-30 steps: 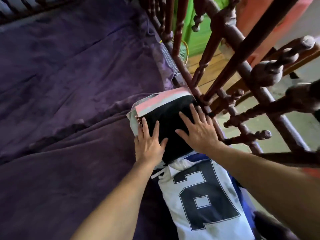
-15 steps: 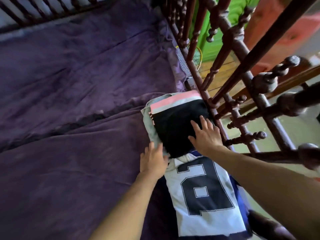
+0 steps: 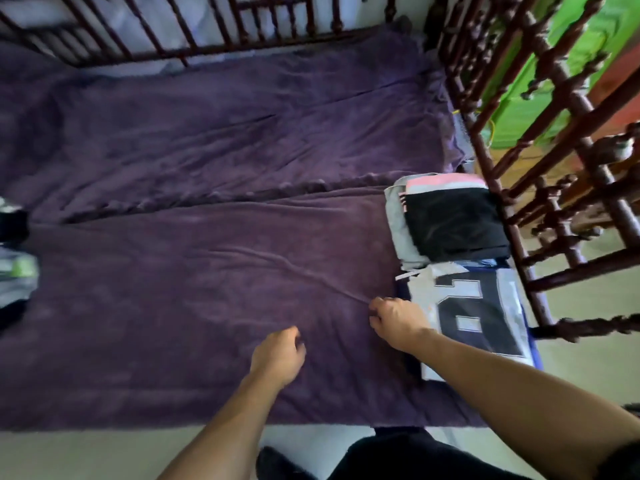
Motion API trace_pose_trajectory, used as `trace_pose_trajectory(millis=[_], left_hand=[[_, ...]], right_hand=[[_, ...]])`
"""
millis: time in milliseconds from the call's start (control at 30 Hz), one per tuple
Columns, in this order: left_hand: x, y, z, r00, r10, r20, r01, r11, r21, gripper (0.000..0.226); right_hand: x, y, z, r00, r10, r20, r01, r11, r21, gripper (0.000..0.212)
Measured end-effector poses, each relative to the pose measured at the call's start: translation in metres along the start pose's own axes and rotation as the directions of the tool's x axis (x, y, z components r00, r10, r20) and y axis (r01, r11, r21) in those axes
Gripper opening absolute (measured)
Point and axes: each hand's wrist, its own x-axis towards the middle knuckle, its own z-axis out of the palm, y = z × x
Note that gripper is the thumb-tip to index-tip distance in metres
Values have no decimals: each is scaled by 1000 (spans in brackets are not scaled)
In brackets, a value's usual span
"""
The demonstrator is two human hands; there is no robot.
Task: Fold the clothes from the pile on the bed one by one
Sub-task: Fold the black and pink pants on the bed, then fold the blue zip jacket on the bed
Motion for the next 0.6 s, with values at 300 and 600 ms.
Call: trace_pose_trajectory(millis=[300,600], left_hand=[[-134,-236,-38,979,-104,-178,113,993,43,27],[-235,-427,-90,870,-350,-348,300,935,-191,26]], right_hand=[[-32,-243,9,971,-236,-20,229,958,-175,35],[-32,-470,-9,859,-504,-92,473,849,-234,33]])
